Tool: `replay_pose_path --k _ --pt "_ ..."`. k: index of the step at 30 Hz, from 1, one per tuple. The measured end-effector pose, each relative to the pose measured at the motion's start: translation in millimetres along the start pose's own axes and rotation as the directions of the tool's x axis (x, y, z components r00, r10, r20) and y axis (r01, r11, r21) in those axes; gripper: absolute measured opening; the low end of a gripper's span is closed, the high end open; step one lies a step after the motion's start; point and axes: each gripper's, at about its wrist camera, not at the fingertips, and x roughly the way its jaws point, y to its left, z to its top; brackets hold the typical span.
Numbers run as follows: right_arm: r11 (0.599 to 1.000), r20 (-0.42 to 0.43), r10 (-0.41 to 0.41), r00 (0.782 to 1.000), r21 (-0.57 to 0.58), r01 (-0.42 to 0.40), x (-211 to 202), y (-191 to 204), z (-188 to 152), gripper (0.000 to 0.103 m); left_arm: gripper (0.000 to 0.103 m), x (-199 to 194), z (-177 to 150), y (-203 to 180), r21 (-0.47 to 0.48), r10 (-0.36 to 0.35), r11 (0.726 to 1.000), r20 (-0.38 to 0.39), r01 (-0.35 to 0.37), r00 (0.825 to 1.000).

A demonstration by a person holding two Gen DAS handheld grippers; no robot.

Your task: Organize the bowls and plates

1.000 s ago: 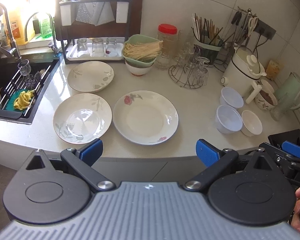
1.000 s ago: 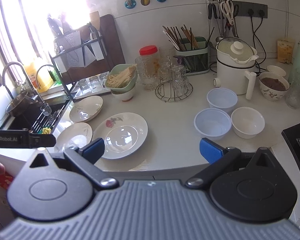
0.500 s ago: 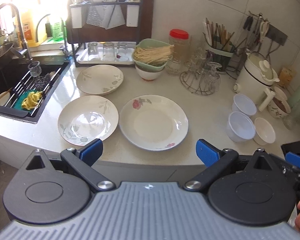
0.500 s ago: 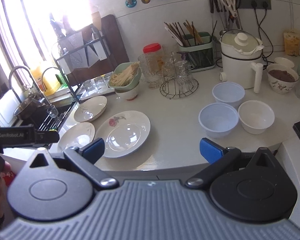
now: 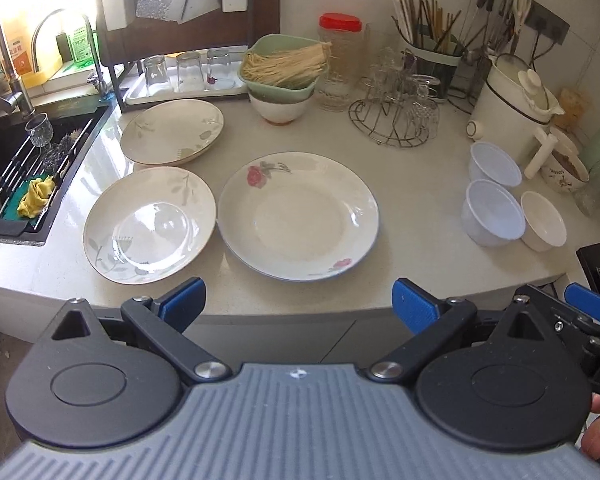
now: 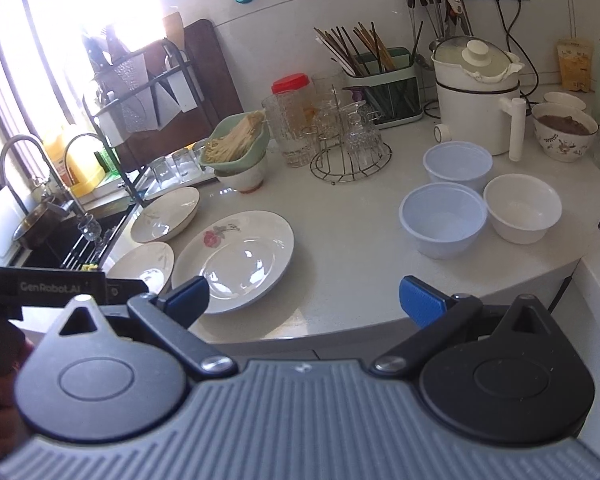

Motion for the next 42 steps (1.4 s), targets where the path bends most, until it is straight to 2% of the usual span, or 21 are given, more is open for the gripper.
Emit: replay_pose_path --k 6,9,12,21,28,35,42 --pt "1.0 0.005 0.021 1.0 -0.003 -0.021 24.1 25.7 -2.9 0.103 0.101 15.7 14.5 49.9 -0.08 0.005 0.997 0.02 -0.004 1.0" --pt "1.0 0.005 0.027 1.0 -0.005 -0.027 36.3 38.5 -4.1 0.103 0.101 23.1 22.9 67.3 -0.078 0.024 0.997 0.029 -0.022 0.999" --pt "0.999 0.013 0.037 0.999 -0.012 -0.037 44.9 50.0 -5.5 0.103 0.101 31.0 30.5 78.8 -0.06 0.011 0.998 0.044 -0.008 0.999" --pt "0.999 0.021 -0.002 1.0 -0.04 0.002 74.3 83.8 -4.1 0.103 0.101 59.9 47.4 117.9 -0.118 -0.021 0.993 -0.017 0.019 1.0" --pt "0.999 0.0 0.029 1.0 -0.021 -0.029 101.4 107.6 -7.6 0.103 0.101 84.0 55.4 156.7 -0.148 -0.008 0.989 -0.059 -0.001 0.998" --pt "0.999 -0.02 0.046 0.999 0.025 -0.046 127.2 131.3 -7.1 0.103 0.101 103.3 72.3 198.0 -0.116 -0.012 0.993 -0.05 0.006 0.999" --pt "0.993 -0.067 0.105 0.992 0.054 -0.101 156.9 156.6 -13.6 0.103 0.101 131.2 85.9 231.1 -0.088 -0.042 0.996 -0.088 0.034 0.995"
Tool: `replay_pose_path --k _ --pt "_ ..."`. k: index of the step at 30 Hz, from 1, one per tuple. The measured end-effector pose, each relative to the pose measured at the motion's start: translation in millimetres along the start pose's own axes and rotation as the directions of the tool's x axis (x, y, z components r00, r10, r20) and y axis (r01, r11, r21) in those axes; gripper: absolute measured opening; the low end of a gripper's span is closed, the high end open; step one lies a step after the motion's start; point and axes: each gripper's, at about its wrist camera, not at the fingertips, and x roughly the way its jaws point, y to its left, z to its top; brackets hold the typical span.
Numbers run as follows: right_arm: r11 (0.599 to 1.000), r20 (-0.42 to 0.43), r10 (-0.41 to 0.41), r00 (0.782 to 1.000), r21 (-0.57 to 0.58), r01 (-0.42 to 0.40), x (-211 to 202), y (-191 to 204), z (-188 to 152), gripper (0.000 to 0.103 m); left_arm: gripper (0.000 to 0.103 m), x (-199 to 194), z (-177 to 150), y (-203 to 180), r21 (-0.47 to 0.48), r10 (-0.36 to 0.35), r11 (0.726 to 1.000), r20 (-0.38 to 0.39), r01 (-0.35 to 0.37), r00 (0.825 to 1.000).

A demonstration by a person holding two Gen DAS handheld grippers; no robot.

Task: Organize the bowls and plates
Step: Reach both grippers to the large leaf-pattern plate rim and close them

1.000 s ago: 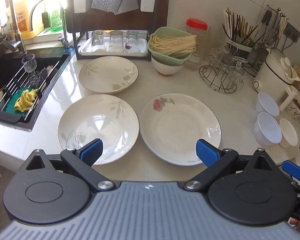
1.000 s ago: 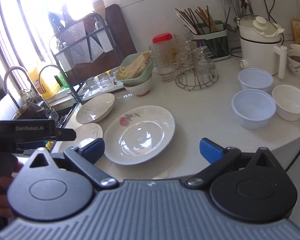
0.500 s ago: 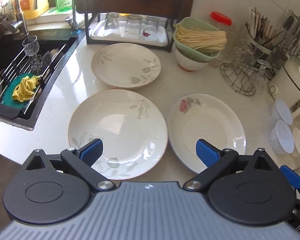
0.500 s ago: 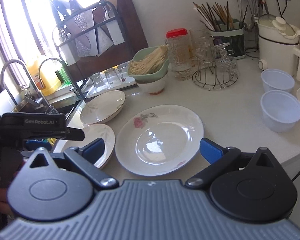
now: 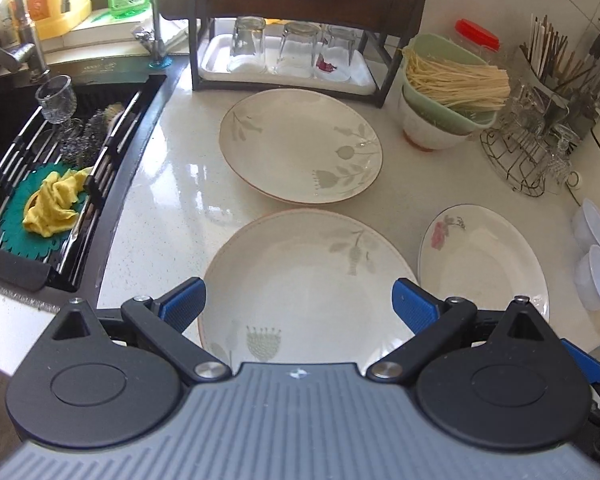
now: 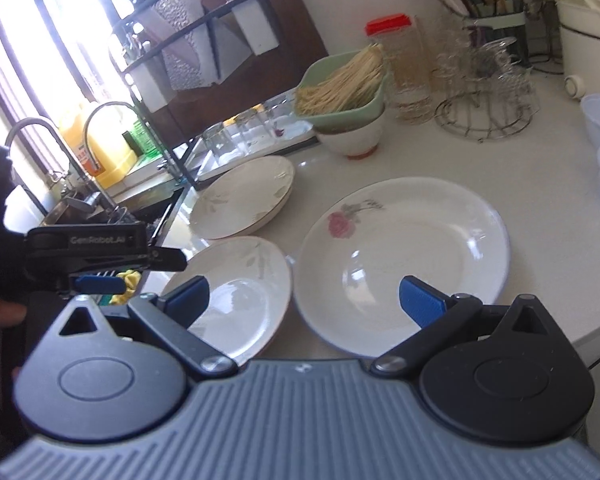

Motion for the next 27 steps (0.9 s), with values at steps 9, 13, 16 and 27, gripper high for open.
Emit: replay_pose_path --k 9,13,16,27 --pt "0.999 -0.073 0.048 0.996 -0.006 -0.048 29.6 31.2 -6.7 0.094 0.101 27.8 12.9 41.4 0.021 -0.063 0.998 -0.04 0.064 0.997" --pt "0.999 -0.098 0.036 0.994 0.038 -0.033 37.9 31.0 -8.0 0.088 0.101 36.0 19.1 58.0 0.02 -0.159 0.987 -0.066 0.16 0.985" --pt "0.997 -0.144 0.028 0.989 0.072 -0.018 48.6 31.9 -11.9 0.076 0.1 41.3 19.8 66.9 0.025 -0.195 0.98 -0.087 0.198 0.977" --pt "0.99 -0.221 -0.051 0.974 0.119 0.079 79.1 35.1 -21.9 0.031 0.049 70.0 18.5 87.3 -0.004 -0.255 0.966 -0.16 0.258 0.953"
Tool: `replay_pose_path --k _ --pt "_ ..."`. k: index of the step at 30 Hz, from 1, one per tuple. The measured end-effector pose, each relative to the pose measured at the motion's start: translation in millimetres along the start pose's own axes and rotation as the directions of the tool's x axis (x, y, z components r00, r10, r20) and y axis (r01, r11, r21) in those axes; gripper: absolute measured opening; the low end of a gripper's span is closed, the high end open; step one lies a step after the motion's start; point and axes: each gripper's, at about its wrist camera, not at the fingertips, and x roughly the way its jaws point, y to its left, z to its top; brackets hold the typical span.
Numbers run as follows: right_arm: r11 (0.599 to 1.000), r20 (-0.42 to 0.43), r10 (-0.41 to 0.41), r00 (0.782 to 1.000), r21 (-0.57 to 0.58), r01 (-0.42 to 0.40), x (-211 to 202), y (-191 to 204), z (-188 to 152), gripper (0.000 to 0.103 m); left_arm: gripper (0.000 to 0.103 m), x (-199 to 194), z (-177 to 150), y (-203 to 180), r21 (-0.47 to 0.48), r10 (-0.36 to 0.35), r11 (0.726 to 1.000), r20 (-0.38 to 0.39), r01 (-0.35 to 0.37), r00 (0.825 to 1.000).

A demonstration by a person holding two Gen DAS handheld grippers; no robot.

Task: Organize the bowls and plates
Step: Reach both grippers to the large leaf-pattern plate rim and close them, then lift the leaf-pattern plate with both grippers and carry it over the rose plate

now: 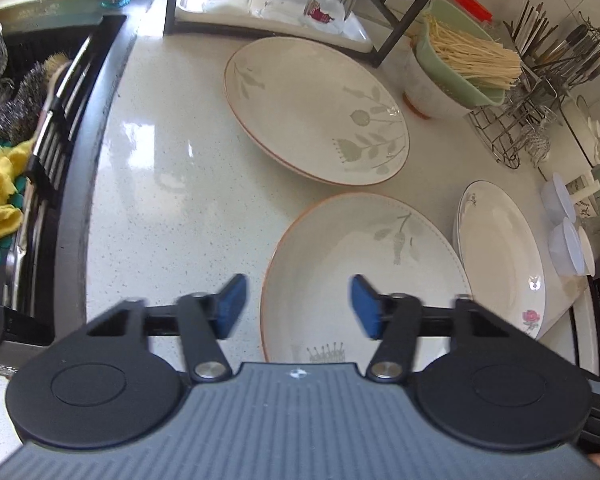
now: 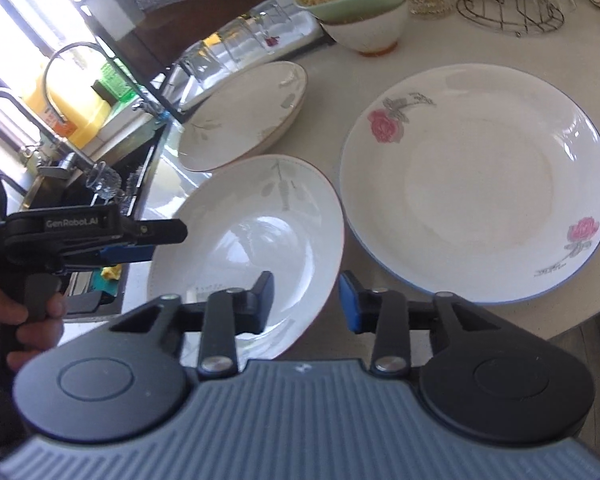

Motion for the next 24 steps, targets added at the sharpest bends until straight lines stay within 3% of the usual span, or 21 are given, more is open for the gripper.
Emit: replay_pose_path --k 2,6,14,24 --pt "0.999 -0.014 0.002 1.0 0.035 -0.001 4.5 -4.1 -0.4 0.026 0.042 4.6 1.7 2.8 -0.002 -0.01 1.0 -0.008 0.01 1.0" --pt "0.997 -0.028 -0.001 1.0 0.078 0.003 13.0 -8.4 -0.9 0.019 0.039 13.2 3.8 6.6 -0.001 -0.028 1.0 -0.026 0.028 0.999" --pt "0.995 -0.032 0.001 0.999 0.105 0.002 18.3 -8.8 -0.3 0.016 0.039 22.4 7.9 11.7 0.011 -0.078 0.997 -0.06 0.079 0.995" --pt "0.992 -0.023 0.026 0.999 0.122 -0.023 -2.1 -5.1 16.7 0.016 0.039 -0.8 31.2 -3.8 0.001 -0.108 0.994 -0.082 0.109 0.991"
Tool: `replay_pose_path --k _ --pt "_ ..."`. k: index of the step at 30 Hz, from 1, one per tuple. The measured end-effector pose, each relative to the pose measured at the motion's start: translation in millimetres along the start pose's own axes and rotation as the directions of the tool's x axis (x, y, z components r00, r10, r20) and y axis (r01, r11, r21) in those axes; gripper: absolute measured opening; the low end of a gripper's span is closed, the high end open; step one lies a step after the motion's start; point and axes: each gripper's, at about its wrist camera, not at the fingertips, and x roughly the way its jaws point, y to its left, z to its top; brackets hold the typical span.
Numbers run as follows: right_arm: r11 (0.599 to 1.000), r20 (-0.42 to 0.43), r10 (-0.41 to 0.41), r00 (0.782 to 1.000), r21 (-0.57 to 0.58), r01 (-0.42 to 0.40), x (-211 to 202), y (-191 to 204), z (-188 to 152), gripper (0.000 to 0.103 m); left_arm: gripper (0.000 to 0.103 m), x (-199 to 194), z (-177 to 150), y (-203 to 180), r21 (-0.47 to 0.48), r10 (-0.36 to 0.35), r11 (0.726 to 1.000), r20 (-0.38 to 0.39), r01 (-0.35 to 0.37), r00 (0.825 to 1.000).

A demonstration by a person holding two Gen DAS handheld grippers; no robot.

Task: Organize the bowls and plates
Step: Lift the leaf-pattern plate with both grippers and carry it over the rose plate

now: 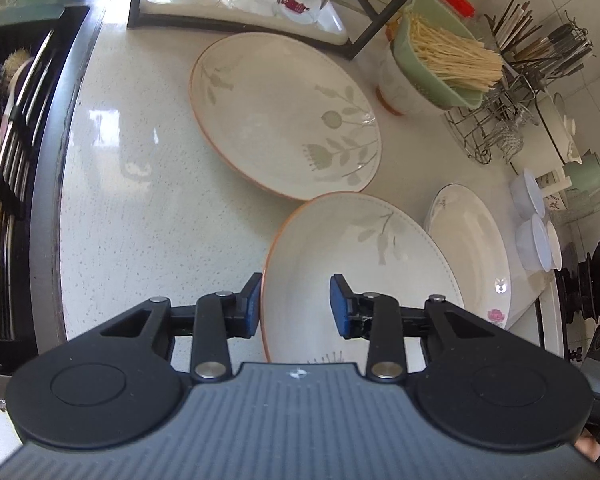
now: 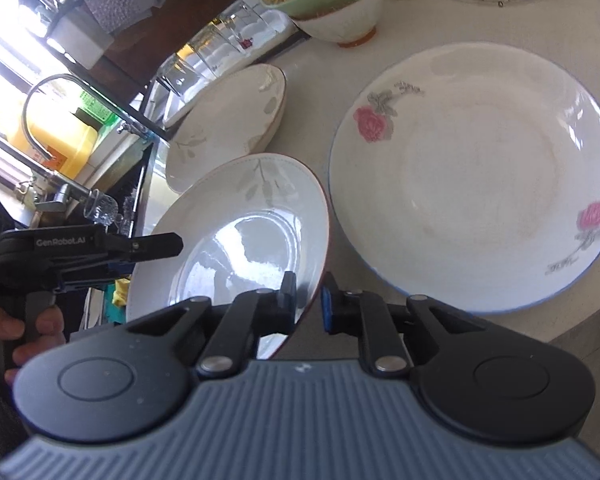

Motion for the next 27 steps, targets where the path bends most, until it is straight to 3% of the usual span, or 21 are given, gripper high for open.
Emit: replay_pose_path --k 7,16,27 --pt "1.0 0.019 0.023 1.0 -0.01 -0.023 -23.6 -11.2 24.3 0.016 0.039 -11.5 8.2 -29.3 -0.016 -0.037 0.999 0.014 0.037 0.999" --pt "0.999 0.03 0.01 0.999 -0.044 -0.009 -49.4 -46.5 63.1 0.016 0.039 2.1 19.0 -85.1 -0.044 -0.045 0.998 0.047 0.047 0.998" --pt "0.999 0.022 -0.03 0.999 0.03 0.029 -56.5 -108.6 85.5 0.016 0.039 57.6 29.3 -133.4 -0.073 -0.047 0.996 -0.045 0.044 0.998"
